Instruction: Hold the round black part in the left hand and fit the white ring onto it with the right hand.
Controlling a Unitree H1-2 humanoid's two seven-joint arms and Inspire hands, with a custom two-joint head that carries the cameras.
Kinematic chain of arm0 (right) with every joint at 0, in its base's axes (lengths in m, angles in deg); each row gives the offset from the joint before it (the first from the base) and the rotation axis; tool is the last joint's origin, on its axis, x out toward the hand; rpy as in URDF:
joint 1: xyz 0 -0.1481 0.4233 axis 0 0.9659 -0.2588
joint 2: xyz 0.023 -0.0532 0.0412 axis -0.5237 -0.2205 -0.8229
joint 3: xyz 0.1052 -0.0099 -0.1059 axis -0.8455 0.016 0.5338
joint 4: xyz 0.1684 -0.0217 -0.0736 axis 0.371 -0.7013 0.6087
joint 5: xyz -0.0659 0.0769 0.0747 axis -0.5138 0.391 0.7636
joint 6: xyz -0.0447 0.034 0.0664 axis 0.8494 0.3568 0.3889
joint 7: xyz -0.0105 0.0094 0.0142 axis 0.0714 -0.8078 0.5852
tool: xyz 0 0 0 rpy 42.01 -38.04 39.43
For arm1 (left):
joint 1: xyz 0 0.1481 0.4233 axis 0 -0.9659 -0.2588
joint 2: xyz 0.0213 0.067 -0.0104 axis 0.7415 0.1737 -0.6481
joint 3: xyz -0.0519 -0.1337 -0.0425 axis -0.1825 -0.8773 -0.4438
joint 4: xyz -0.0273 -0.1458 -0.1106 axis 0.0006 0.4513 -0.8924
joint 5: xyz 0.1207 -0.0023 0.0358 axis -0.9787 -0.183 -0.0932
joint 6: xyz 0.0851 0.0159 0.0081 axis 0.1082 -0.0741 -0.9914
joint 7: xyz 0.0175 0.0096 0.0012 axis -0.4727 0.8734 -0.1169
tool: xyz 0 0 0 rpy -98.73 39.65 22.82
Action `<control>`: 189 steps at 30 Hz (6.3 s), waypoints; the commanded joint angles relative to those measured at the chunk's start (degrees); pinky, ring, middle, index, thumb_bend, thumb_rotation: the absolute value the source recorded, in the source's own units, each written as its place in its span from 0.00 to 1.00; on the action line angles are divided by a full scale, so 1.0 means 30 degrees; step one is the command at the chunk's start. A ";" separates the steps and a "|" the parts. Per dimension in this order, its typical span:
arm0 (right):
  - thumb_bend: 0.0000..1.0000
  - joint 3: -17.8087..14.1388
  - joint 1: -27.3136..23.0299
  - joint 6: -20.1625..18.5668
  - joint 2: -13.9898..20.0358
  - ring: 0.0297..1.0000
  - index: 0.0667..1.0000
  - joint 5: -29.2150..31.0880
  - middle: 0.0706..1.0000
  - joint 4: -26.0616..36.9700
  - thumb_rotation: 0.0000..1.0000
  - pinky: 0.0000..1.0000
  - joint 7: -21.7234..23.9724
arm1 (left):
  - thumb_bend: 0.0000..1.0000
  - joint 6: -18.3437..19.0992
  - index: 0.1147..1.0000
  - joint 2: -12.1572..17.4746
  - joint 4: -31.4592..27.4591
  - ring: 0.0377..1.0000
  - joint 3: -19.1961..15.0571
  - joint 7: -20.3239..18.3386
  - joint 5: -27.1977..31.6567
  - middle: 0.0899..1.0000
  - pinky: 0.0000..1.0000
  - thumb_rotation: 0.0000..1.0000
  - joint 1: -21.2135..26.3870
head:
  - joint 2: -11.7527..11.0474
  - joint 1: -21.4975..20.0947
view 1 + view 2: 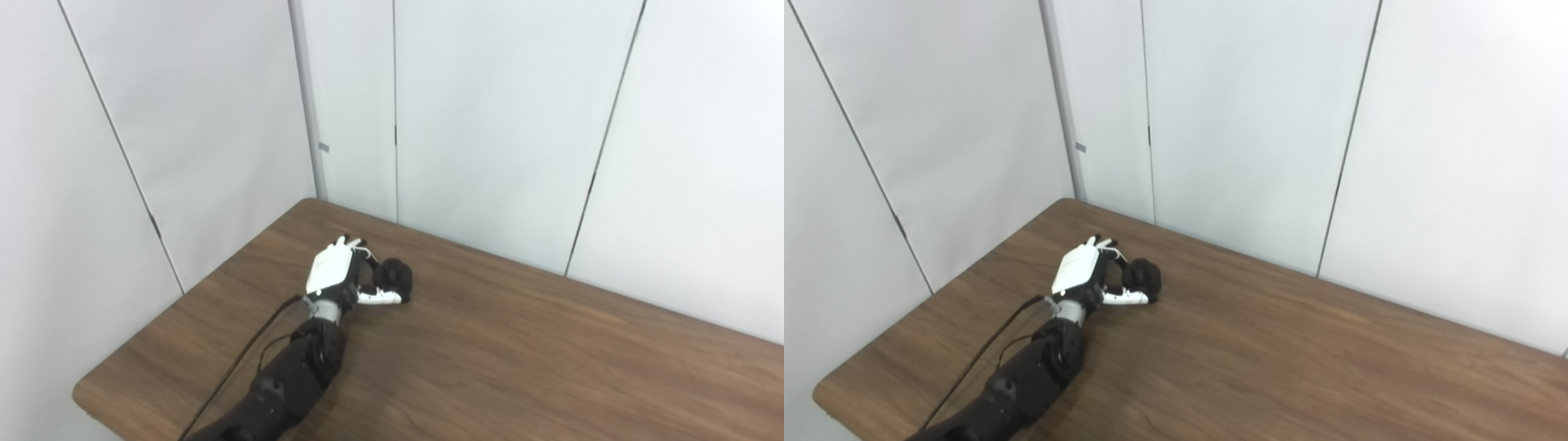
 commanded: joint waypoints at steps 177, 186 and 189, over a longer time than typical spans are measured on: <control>0.98 0.9636 -1.6729 -0.8084 0.6401 1.00 0.75 -1.7250 1.00 -0.8534 0.19 1.00 0.2829 | 0.52 -0.7026 0.41 -0.0277 -1.2218 0.98 0.2878 -0.8263 -0.2334 0.83 1.00 0.04 -0.7680 | 0.1356 -1.3913; 0.94 0.9898 -1.6731 -0.7425 0.6361 1.00 0.70 -1.7676 1.00 -0.8768 0.18 1.00 0.2014 | 0.52 -0.6907 0.41 -0.0367 -1.2620 0.98 0.2800 -0.8414 -0.2362 0.83 1.00 0.04 -0.7812 | 0.1454 -1.3825; 0.93 0.9928 -1.6785 -0.7413 0.6318 1.00 0.69 -1.7690 1.00 -0.8873 0.16 1.00 0.1984 | 0.52 -0.6824 0.41 -0.0355 -1.2690 0.98 0.2770 -0.8504 -0.2284 0.83 1.00 0.04 -0.7839 | 0.1466 -1.3801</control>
